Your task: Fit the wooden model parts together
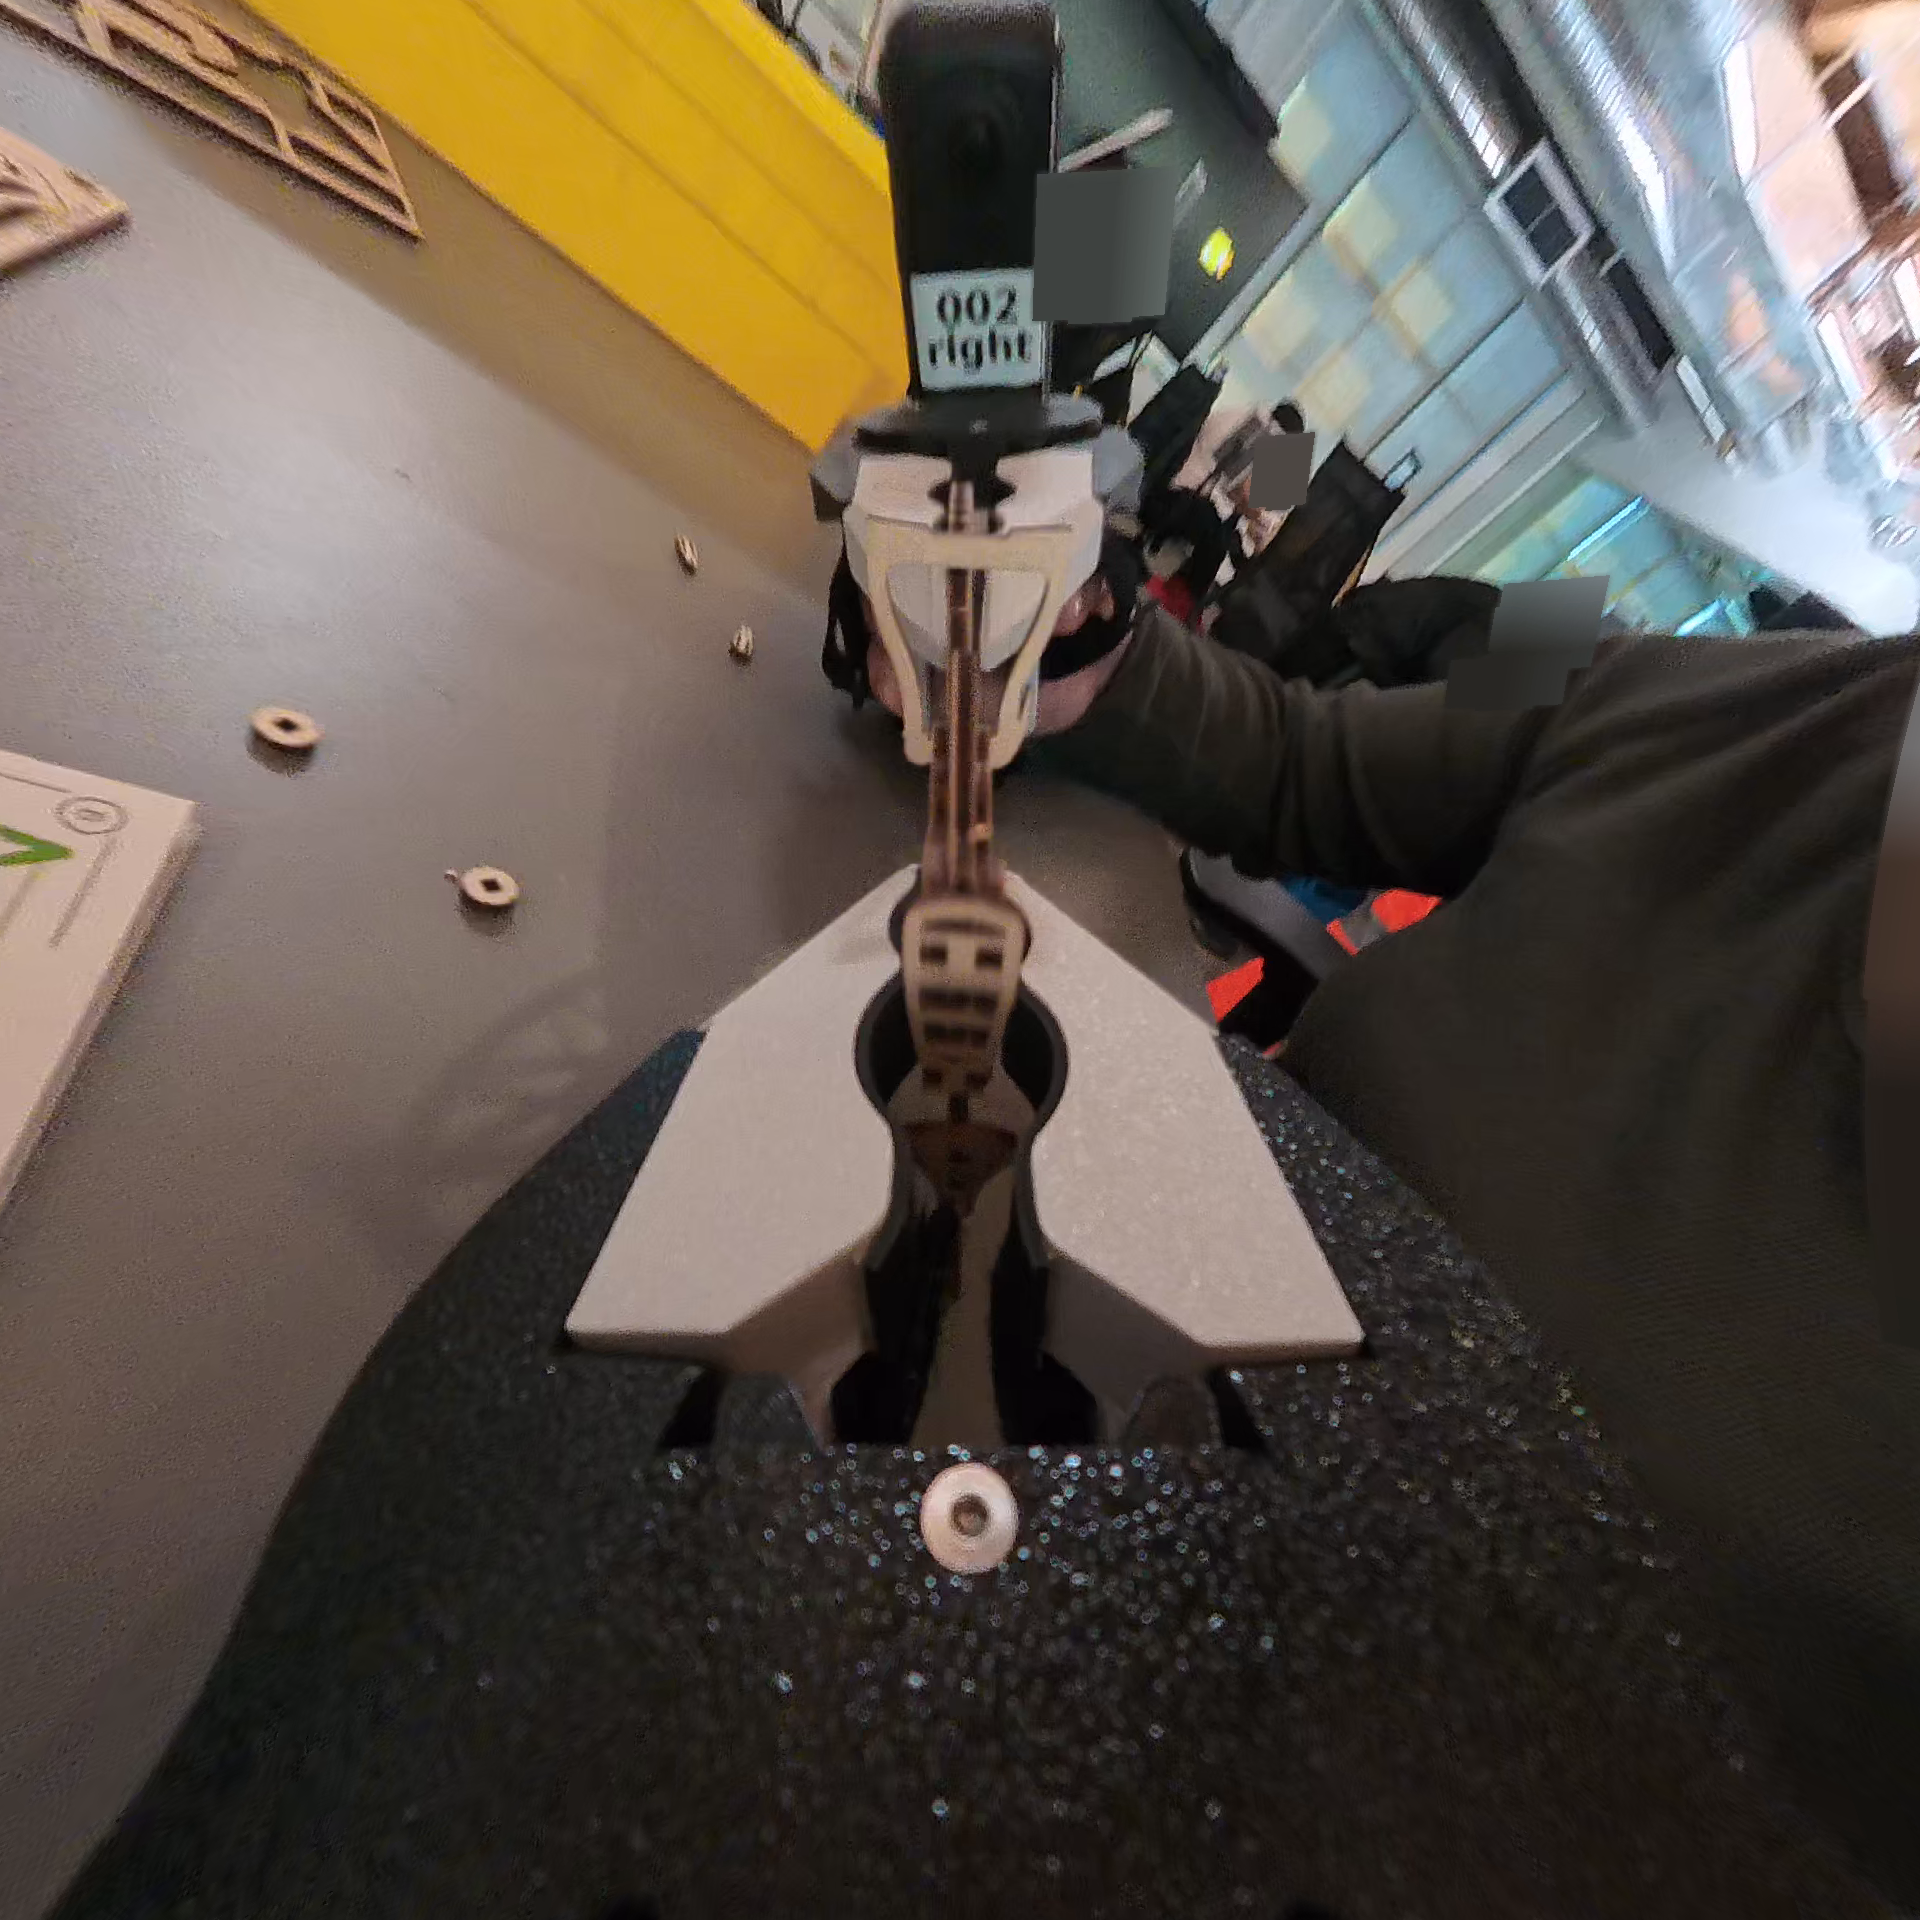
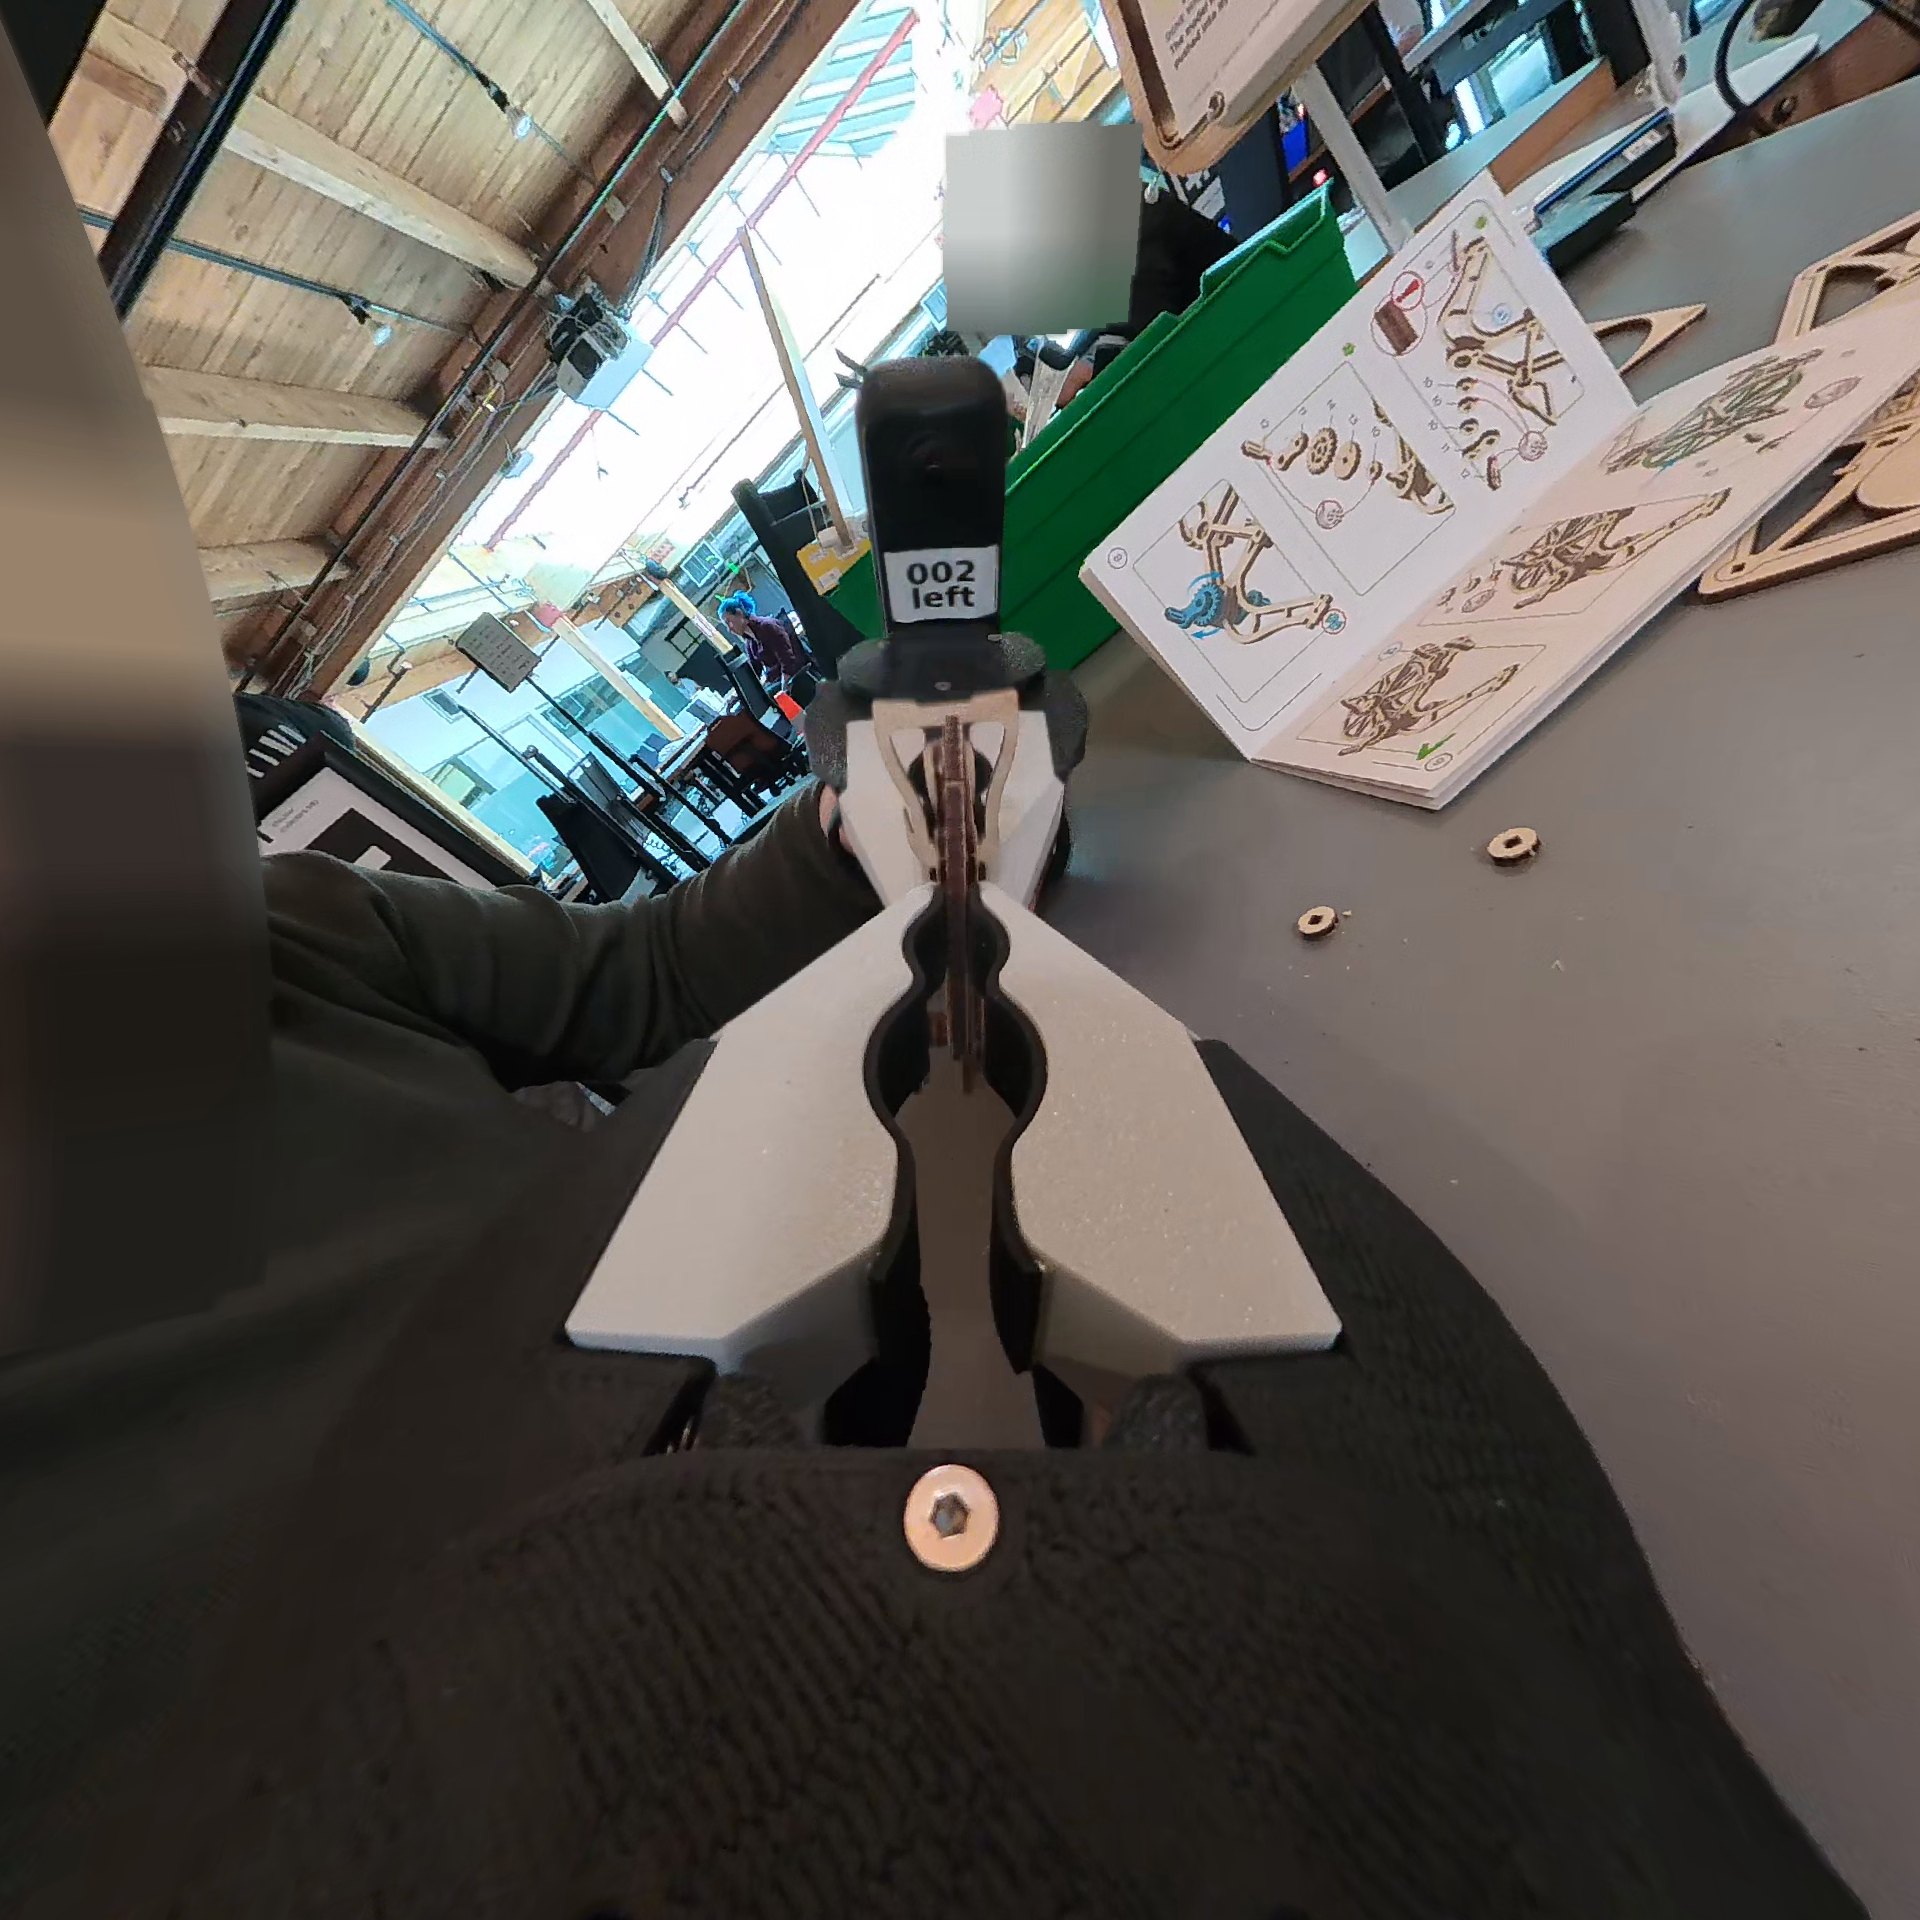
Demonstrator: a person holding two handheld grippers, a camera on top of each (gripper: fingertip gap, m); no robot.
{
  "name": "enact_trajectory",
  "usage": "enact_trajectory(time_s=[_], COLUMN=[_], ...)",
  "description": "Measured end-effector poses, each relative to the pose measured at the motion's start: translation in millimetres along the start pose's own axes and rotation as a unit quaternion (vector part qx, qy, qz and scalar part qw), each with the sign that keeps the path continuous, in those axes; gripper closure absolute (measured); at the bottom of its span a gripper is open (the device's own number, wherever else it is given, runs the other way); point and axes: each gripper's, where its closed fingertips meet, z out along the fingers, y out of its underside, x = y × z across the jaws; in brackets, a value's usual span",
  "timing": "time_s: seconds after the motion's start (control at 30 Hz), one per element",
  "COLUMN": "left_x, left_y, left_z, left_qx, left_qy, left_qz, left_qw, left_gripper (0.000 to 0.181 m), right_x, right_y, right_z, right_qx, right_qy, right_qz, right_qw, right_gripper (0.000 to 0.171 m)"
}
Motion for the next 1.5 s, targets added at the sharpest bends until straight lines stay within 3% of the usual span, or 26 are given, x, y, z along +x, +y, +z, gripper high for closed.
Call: enact_trajectory(time_s=[0.27, 0.6, 1.1, 1.33, 1.5], left_x=[4, 13, 14, 9, -5], left_y=[3, 5, 3, 9, 6], left_z=[3, 3, 4, -4, -23], left_qx=[-0.010, -0.029, -0.031, -0.139, -0.280], left_qy=[0.007, 0.001, -0.017, -0.083, -0.168], left_qz=[0.002, 0.056, 0.076, 0.123, 0.138], left_qw=[1.000, 0.998, 0.996, 0.979, 0.935], left_gripper=[0.173, 0.174, 0.174, 0.174, 0.174], right_x=[-3, -18, -19, -12, 5], right_y=[0, 1, 1, 10, 12], right_z=[0, 2, 0, -1, -8], right_qx=[-0.004, -0.021, -0.023, -0.068, -0.101], right_qy=[-0.007, -0.009, -0.017, 0.007, 0.054], right_qz=[-0.013, -0.124, -0.133, -0.182, -0.223], right_qw=[1.000, 0.992, 0.991, 0.981, 0.968], right_gripper=[0.171, 0.171, 0.171, 0.162, 0.125])
